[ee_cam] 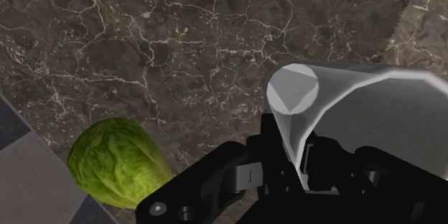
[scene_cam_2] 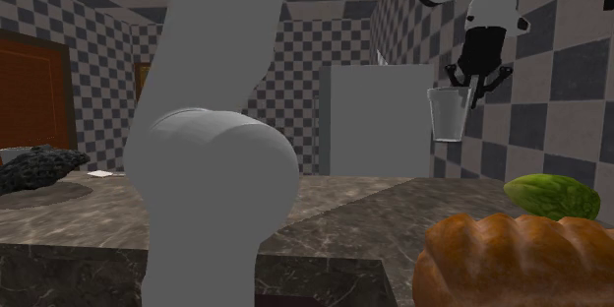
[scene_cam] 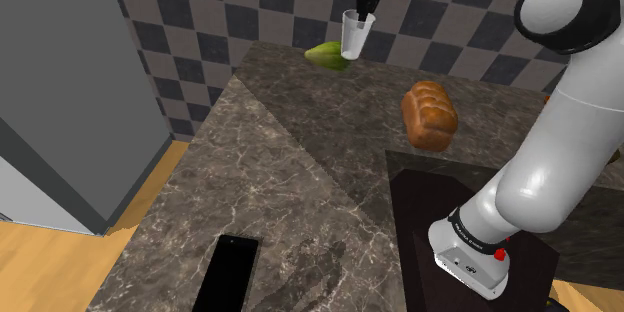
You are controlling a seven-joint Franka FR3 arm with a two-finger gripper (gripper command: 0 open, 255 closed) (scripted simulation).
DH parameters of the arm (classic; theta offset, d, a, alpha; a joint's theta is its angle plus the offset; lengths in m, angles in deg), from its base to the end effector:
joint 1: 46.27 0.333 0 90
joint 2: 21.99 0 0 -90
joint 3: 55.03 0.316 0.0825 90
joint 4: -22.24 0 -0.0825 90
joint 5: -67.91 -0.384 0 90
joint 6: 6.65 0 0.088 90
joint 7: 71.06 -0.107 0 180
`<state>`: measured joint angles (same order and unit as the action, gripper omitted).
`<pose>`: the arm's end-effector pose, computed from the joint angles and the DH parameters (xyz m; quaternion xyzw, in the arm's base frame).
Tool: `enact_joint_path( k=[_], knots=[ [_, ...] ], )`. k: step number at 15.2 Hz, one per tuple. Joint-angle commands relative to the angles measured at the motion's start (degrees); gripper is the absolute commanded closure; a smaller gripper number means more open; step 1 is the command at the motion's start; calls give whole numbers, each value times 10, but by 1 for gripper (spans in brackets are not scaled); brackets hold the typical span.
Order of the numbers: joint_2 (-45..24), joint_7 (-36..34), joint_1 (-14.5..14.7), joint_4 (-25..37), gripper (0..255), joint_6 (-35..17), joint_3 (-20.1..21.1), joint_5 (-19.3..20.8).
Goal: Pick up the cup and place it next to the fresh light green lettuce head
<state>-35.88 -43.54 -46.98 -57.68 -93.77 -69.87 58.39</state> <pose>0.6049 -0.1297 0.5650 -0.9916 -0.1056 0.0315 0.0685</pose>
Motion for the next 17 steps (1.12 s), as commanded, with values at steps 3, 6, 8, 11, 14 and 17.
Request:
enact_joint_path(
  k=[3, 6, 8, 11, 14, 17],
  knots=[
    [-81, 27, -31, 106, 255, 30, -7, -19],
    [-75, 30, -27, 72, 255, 3, -7, -17],
    [-71, 31, -25, 51, 255, -14, -7, -16],
    [-68, 34, -23, 23, 255, -39, -6, -16],
    [-66, 36, -21, -3, 255, -63, -6, -15],
    [-65, 39, -19, -27, 255, -86, -6, -16]
  ],
)
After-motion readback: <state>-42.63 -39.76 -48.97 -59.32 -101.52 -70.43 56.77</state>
